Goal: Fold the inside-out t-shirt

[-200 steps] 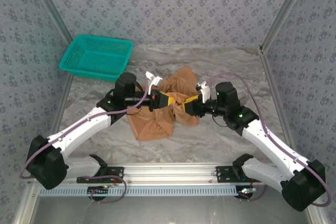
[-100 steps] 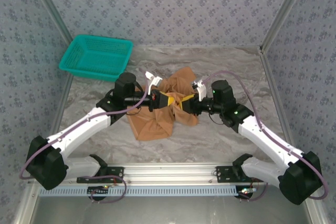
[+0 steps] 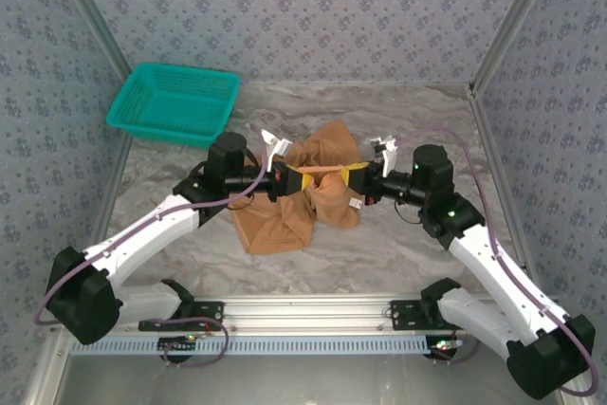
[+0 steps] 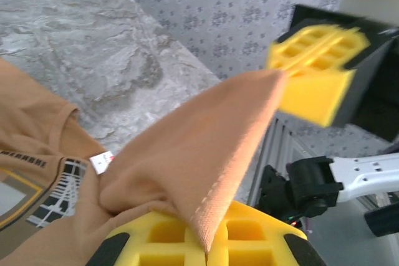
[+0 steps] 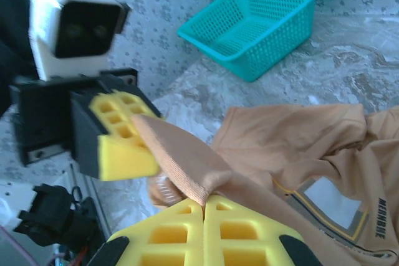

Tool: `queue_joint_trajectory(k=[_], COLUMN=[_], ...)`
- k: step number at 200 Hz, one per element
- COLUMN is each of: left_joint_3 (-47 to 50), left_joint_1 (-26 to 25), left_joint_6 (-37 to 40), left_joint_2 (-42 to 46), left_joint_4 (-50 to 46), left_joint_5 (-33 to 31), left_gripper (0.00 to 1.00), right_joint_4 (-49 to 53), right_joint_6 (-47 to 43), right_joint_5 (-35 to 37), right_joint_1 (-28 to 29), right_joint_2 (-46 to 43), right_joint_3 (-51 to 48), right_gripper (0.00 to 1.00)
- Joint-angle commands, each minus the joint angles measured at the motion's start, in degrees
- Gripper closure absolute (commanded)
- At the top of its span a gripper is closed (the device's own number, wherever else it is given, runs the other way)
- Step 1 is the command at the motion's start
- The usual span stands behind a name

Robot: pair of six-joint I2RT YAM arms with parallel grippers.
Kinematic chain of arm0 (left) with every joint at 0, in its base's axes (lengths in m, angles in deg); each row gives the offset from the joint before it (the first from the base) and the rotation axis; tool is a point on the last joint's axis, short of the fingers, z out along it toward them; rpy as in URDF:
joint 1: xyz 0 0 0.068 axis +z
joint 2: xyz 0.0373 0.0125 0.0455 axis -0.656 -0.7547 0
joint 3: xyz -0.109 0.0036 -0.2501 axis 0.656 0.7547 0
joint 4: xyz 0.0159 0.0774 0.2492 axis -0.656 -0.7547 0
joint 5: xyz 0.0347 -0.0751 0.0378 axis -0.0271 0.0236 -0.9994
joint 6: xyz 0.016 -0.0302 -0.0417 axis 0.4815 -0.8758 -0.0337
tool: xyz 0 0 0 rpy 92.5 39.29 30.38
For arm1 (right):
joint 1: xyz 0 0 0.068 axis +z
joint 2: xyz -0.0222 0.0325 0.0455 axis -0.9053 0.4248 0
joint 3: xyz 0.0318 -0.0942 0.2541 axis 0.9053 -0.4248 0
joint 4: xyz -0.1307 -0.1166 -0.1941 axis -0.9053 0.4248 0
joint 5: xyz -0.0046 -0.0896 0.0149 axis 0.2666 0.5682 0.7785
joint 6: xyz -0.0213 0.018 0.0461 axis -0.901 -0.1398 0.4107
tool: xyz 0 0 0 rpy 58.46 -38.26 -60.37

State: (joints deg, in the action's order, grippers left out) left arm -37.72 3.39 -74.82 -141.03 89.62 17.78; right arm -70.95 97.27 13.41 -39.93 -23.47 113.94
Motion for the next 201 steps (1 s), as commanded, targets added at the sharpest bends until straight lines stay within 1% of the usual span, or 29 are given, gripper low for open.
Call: queue_joint_trajectory(k=[1, 21, 37, 58, 73, 85, 108, 115, 126, 155, 174, 188, 195, 201], left_joint_3=[-1.02, -1.62, -2.31, -2.97, -2.86, -2.77, -2.66, -2.63, -2.64, -4.86, -5.81, -5.89, -5.73, -5.61], left_joint_1=[0.28, 0.3, 0.33, 0.31, 0.33, 0.26, 0.27, 0.3, 0.25, 0.34, 0.36, 0.44, 0.44, 0.45], left_joint_6=[2.66, 4.44, 5.86, 6.53, 7.1, 7.46, 7.69, 7.39, 7.01, 5.25, 4.74, 4.91, 4.92, 5.03], left_joint_2=[0.58, 0.22, -0.13, -0.38, -0.38, -0.56, -0.84, -0.96, -1.41, -4.46, -7.06, -8.16, -8.23, -8.04], left_joint_4=[-2.45, -3.99, -5.7, -8.01, -8.46, -8.29, -8.28, -8.33, -9.38, -17.81, -21.4, -21.82, -21.61, -21.26], left_joint_5=[-5.59, -8.5, -10.8, -15.04, -14.64, -12.86, -9.6, -9.2, -9.58, -15.21, -15.82, -15.78, -16.03, -16.25], left_gripper=[1.0, 1.0, 1.0, 1.0, 1.0, 1.0, 1.0, 1.0, 1.0, 1.0, 1.0, 0.89, 0.81, 0.76], right_joint_4=[-1.16, -1.04, 2.09, 9.49, 11.79, 10.96, 18.48, 19.82, 19.96, 18.65, 14.91, 12.66, 12.33, 12.15], right_joint_6=[5.08, 7.15, 6.65, 3.7, 2.52, 4.52, 1.09, 0.69, 1.36, 2.24, 3.37, 4.41, 4.39, 4.42], right_joint_5=[-5.54, -8.23, -9.47, -8.57, -7.61, -4.03, 7.16, 8.93, 8.75, 7.24, 4.29, 4.29, 4.59, 4.56], right_joint_1=[-1.68, -3.38, -4.31, -5.72, -6.02, -6.0, -3.14, -2.45, -2.17, -2.15, -1.07, 0.21, 0.7, 0.9], right_joint_2=[-1.34, -1.39, -1.13, -0.62, 0.08, 1.2, 3.85, 4.74, 5.96, 8.28, 9.98, 11.18, 11.82, 12.34], right_joint_3=[0.19, 0.59, 2.02, 4.33, 4.75, 4.82, 7.59, 8.14, 8.21, 7.94, 6.92, 6.58, 6.74, 6.75], right_gripper=[1.0, 1.0, 1.0, 1.0, 1.0, 1.0, 1.0, 1.0, 1.0, 1.0, 1.0, 1.0, 1.0, 1.0])
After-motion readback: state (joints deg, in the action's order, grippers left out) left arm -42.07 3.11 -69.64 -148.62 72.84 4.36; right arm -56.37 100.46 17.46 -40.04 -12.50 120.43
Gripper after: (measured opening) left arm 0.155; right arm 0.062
